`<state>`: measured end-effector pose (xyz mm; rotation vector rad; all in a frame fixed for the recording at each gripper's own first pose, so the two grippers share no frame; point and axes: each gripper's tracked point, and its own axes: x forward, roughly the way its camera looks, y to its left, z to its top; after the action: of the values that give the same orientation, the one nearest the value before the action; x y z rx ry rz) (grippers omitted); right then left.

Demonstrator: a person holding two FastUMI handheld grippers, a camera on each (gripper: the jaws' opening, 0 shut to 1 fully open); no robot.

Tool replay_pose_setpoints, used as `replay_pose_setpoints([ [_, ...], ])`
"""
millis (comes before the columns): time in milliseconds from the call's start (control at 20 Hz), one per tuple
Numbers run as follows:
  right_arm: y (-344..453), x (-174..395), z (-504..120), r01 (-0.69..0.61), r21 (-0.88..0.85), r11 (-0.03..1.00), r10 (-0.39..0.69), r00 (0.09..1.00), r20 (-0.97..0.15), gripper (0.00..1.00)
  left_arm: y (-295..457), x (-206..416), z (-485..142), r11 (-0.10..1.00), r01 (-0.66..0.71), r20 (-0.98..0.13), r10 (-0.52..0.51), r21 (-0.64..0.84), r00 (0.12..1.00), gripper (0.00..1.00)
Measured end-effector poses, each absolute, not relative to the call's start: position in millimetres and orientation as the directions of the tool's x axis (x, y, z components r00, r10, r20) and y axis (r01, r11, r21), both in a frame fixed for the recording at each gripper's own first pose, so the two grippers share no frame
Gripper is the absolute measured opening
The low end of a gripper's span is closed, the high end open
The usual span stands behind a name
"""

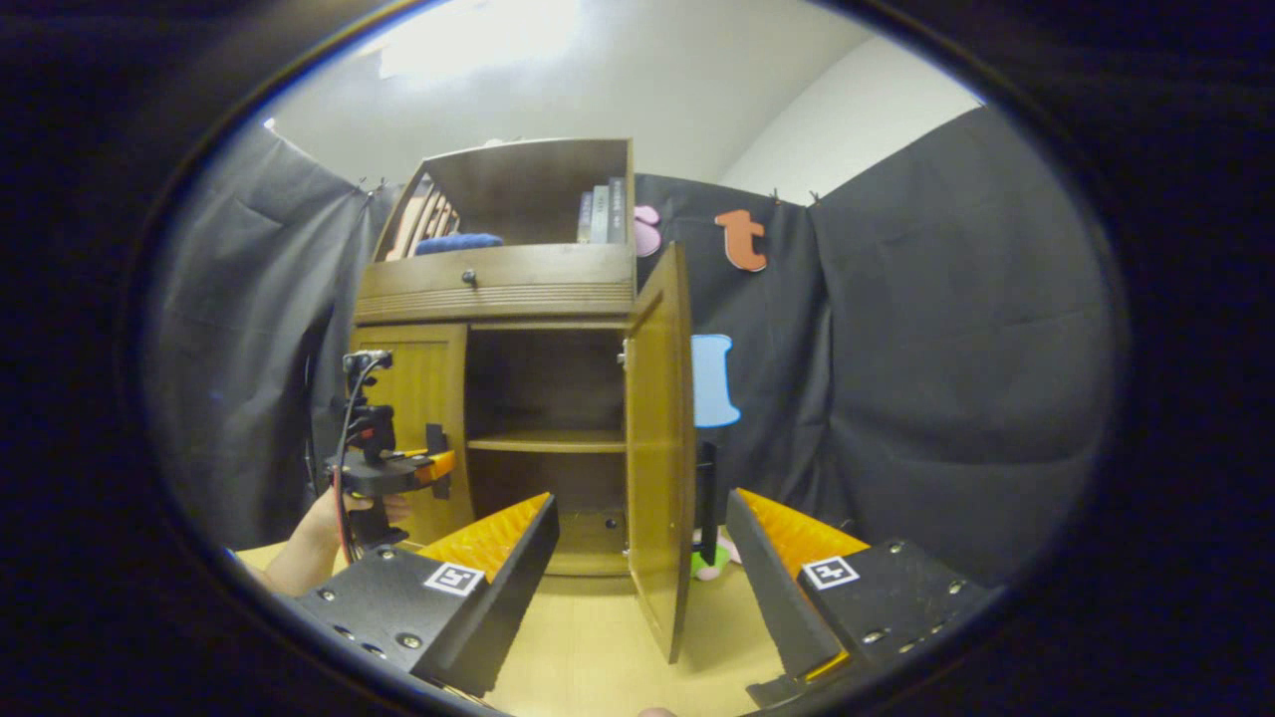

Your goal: Open the right door of the double-door shoe cabinet with the right hand, and open the left door with the left hand.

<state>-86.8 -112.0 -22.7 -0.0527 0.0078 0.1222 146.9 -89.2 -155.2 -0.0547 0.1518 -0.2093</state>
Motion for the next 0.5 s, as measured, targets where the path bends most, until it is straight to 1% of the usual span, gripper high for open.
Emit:
replay_pose_setpoints([
  [50,-104,-85,-22,-0.123,-0.066,0.99,0.121,0.992,-0.025,0.97,-88,148,-158,0.98,0.194,-0.163,-0.199,-0.045,0.966,0.34],
  [100,-97,-84,-20,-0.129,-0.075,0.989,0.127,0.991,-0.032,0.97,-88,148,-157,0.982,0.185,-0.169,-0.187,-0.031,0.968,0.39],
  [150,-90,-85,-16,-0.137,-0.075,0.988,0.135,0.99,-0.033,1.0,-88,148,-157,0.984,0.179,-0.181,-0.18,-0.023,0.967,0.37],
  [300,-76,-86,-17,-0.148,-0.061,0.987,0.144,0.988,-0.061,0.99,-87,148,-159,0.985,0.171,-0.192,-0.172,-0.025,0.966,0.33],
  [500,-68,-89,-18,-0.154,-0.04,0.987,0.151,0.985,-0.079,0.97,-85,133,-156,0.985,0.166,-0.211,-0.172,-0.047,0.962,0.31],
])
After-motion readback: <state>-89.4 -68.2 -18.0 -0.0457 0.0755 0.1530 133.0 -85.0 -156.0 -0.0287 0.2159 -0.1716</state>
